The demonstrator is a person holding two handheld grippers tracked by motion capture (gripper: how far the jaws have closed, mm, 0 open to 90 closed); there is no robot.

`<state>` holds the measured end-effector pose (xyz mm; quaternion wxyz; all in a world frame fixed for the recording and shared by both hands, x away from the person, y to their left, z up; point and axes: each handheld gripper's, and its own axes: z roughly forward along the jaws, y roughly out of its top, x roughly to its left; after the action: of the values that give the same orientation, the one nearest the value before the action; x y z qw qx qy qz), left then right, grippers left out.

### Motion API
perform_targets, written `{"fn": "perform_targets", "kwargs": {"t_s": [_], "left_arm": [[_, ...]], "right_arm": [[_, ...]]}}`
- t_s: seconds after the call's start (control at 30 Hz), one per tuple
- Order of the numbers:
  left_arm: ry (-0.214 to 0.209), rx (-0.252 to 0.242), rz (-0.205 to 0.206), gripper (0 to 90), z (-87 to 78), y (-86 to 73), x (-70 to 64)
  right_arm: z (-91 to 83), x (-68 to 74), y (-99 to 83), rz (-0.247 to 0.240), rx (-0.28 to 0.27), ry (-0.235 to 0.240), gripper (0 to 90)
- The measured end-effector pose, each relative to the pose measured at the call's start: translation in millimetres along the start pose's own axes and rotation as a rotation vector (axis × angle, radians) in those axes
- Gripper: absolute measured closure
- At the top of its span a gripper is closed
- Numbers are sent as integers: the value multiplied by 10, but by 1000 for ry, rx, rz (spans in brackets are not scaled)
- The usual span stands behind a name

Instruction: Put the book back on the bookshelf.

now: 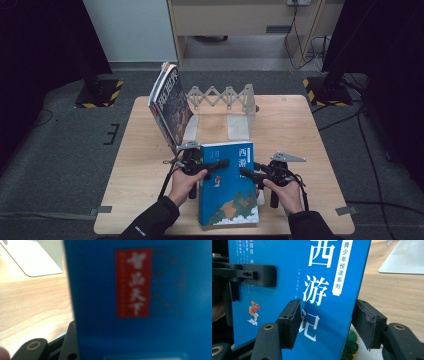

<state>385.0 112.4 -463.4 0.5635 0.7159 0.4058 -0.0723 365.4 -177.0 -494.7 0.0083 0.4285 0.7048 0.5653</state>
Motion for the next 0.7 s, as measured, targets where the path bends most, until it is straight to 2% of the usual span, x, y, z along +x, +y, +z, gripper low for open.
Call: {"fn": "perform_targets", "kwargs": {"t_s": [0.2,0.23,0.33,0.43,0.7], "left_arm": [[21,8,-10,569,10,-12,8],[19,7,-9,571,7,-15,9],[10,-7,-45,596,-8,-18,11],[5,-1,-49,603,-27,7,3],[7,15,19,606,-150,150,-115]], "right_arm": [[-1,-3,-1,-8,10,-2,422],[0,-2,0,-10,11,-3,422],[-4,1,6,-11,11,1,422],[-2,-3,6,-16,6,7,414],[-18,10,17,-25,-36,46,381]]}}
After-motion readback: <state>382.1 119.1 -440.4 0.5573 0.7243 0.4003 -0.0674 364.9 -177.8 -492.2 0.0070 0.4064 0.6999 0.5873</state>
